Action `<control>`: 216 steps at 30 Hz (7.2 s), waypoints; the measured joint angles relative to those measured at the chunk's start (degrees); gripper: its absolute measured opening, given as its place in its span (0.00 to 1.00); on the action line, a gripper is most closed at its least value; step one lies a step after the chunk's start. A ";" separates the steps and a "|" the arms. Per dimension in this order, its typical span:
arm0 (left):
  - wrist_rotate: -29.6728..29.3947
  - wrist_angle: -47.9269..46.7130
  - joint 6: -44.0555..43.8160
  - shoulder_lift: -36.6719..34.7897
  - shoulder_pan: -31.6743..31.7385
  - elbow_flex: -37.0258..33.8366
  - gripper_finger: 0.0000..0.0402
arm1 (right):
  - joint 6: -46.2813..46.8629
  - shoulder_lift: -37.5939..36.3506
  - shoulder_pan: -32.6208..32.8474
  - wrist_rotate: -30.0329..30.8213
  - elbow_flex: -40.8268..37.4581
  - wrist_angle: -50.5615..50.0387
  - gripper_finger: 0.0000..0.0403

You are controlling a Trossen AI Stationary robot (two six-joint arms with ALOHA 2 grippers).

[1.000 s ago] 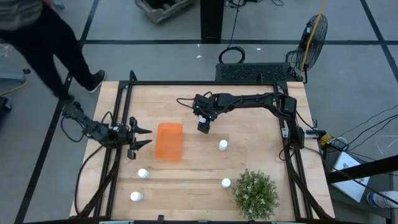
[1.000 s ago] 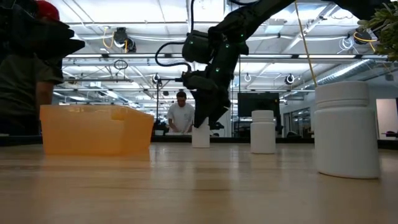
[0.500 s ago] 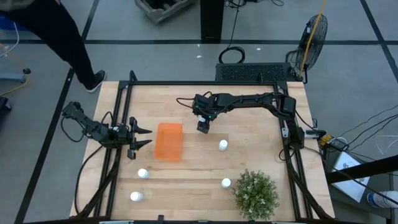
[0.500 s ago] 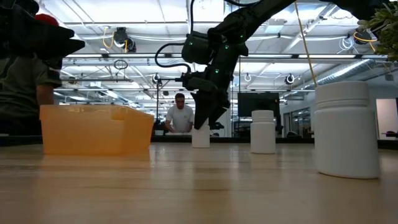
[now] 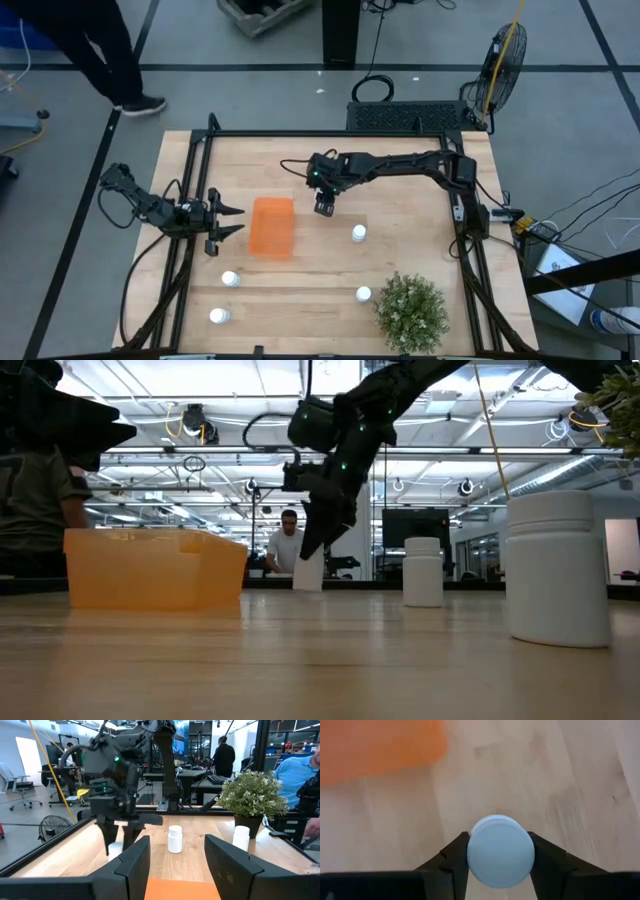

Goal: Pick and place pill bottles into a basket
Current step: Put the white medicine bottle into the orange bin

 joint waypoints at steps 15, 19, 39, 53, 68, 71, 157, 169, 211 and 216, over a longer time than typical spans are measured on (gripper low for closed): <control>-0.03 0.13 0.40 -0.01 0.01 0.00 0.48 | -0.38 -10.49 8.34 0.01 2.20 9.57 0.36; -0.05 0.20 0.81 0.00 -0.01 -0.02 0.48 | -0.76 -8.71 9.23 0.00 4.80 9.55 0.36; -0.05 0.09 0.35 0.00 -0.01 -0.02 0.48 | -2.24 7.37 7.44 -6.13 17.22 5.79 0.36; 0.00 0.02 0.20 -0.01 0.00 -0.02 0.48 | -2.33 13.34 7.03 -7.50 17.22 5.13 0.36; 0.06 0.00 -0.02 -0.01 0.00 -0.02 0.48 | -3.49 13.36 6.07 -4.32 17.20 1.01 0.36; 0.06 0.00 -0.02 0.00 0.01 -0.02 0.48 | -3.37 13.36 6.07 -4.32 17.20 1.78 0.36; -1.66 0.31 -11.50 6.75 0.00 -0.02 0.48 | -2.37 -97.87 3.30 15.07 -88.72 61.40 0.78; -2.16 -0.65 -16.81 7.93 0.01 0.50 0.48 | -0.79 -104.13 3.30 16.58 -84.79 48.15 0.78; 47.25 -77.25 -53.43 83.00 1.19 63.77 0.47 | 0.76 -104.02 3.32 18.40 -84.61 47.74 0.78; 48.20 -76.76 -58.18 81.94 1.55 59.42 0.47 | 0.76 -104.02 3.30 19.84 -84.61 47.74 0.78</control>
